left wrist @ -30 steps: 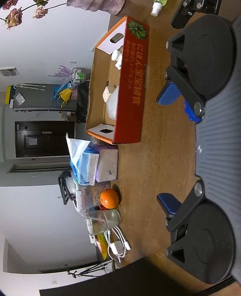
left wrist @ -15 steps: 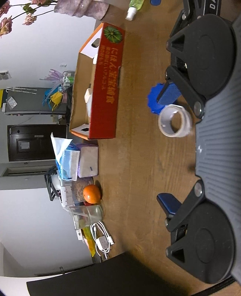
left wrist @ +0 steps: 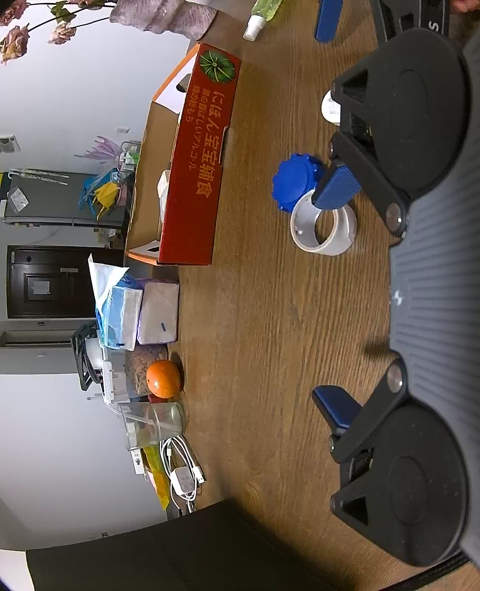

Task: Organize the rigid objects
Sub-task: 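Close the right tool on the white round disc while the left tool nears the tape roll, then close the left tool on the white tape roll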

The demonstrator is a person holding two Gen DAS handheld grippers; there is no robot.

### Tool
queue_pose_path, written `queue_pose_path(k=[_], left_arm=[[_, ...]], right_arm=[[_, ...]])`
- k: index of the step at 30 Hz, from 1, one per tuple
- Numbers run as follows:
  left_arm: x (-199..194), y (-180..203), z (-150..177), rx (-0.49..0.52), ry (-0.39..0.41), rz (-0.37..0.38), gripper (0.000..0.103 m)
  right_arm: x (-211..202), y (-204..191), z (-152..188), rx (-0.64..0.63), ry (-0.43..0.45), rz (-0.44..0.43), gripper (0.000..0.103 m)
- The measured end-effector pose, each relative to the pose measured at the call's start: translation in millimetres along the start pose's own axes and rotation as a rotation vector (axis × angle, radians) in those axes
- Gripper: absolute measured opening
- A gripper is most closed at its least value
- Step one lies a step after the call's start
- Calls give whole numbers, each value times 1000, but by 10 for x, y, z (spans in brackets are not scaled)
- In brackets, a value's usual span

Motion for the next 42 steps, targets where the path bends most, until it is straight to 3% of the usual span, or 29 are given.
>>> queue_pose_path(k=[9, 14, 29, 42], left_arm=[[30, -11, 10, -7, -10, 0, 103], [45, 4, 13, -3, -12, -3, 103], [134, 123, 35, 7, -16, 8, 103], [387, 318, 59, 42, -73, -26, 103]], right_arm=[[104, -118, -9, -8, -7, -32, 72], [70, -137, -10, -13, 12, -57, 40], [-51, 62, -77, 56, 68, -59, 38], [-99, 355, -104, 91, 100, -34, 38]])
Point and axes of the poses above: each gripper's, at about its wrist camera, not at the fingertips, and x roughly the way its jaws point, y to its right, z to its underside, the point moved 4 cm from there along x, roughly the way its jaws point, and after that the axes turned 3 degrees about z, right-handed, at the moved point
